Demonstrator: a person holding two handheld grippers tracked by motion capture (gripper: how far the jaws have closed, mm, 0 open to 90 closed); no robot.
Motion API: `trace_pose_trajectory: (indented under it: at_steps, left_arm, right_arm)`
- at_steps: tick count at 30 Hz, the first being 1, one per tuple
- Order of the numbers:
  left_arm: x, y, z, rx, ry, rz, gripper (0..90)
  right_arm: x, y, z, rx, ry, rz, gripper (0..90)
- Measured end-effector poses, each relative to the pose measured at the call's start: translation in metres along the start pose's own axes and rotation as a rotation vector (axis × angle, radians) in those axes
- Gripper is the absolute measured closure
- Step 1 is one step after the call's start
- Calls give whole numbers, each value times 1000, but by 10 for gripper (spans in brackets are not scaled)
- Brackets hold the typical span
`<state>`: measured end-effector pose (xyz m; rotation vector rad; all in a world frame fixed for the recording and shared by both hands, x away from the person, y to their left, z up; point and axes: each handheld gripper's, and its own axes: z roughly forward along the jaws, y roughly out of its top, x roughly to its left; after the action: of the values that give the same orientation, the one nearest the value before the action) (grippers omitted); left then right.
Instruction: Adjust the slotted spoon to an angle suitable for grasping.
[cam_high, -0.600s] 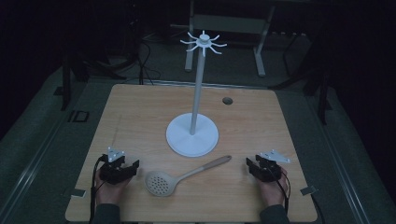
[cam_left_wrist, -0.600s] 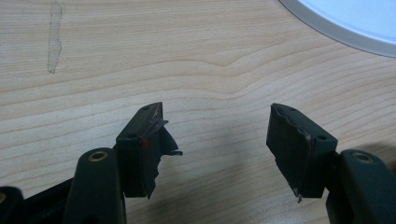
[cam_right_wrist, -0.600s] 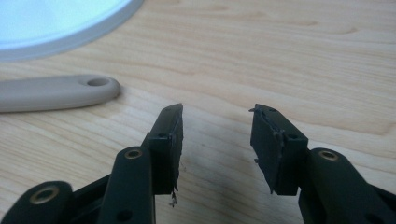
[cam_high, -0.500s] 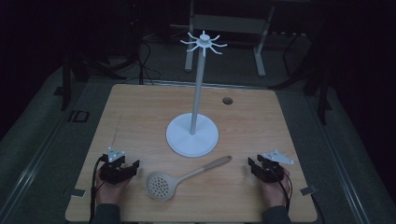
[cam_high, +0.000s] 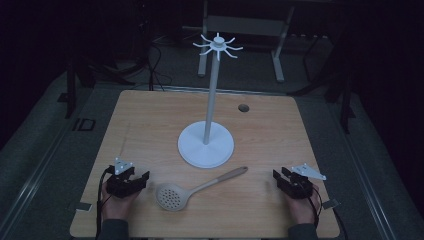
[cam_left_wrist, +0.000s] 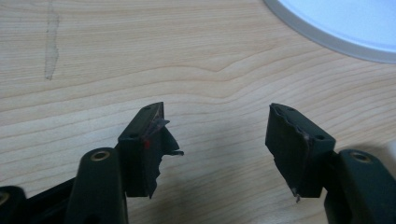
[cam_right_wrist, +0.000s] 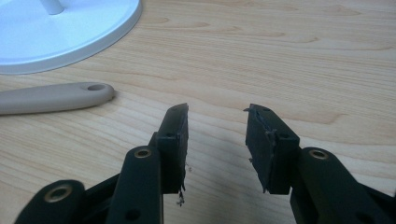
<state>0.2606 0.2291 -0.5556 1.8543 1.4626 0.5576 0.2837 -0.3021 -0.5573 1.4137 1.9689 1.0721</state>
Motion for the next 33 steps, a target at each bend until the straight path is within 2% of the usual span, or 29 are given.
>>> trace_pose_trajectory:
  at_steps: [3,6,14,20,24,25,33]
  left_arm:
    - [-1,1,-2,-9,-8,2,412]
    - [-4,5,-5,-25,-19,10,411]
    - [-9,17,-13,-56,-37,34,412]
    - [-15,32,-15,-54,-47,79,422]
    - [-17,38,-16,-58,-56,88,426]
    - [-22,45,-17,-62,-66,104,426]
    - [-32,61,-18,-71,-112,131,438]
  right_arm:
    - [1,-1,-1,12,-15,-24,588]
    - [1,0,-3,1,-9,-13,590]
    - [1,1,-8,-20,-2,-22,603]
    - [1,0,-12,-28,5,-2,643]
    - [1,0,-14,-37,3,-1,643]
    - [2,-1,-15,-40,3,-2,642]
    - [-1,-2,-16,-42,2,18,642]
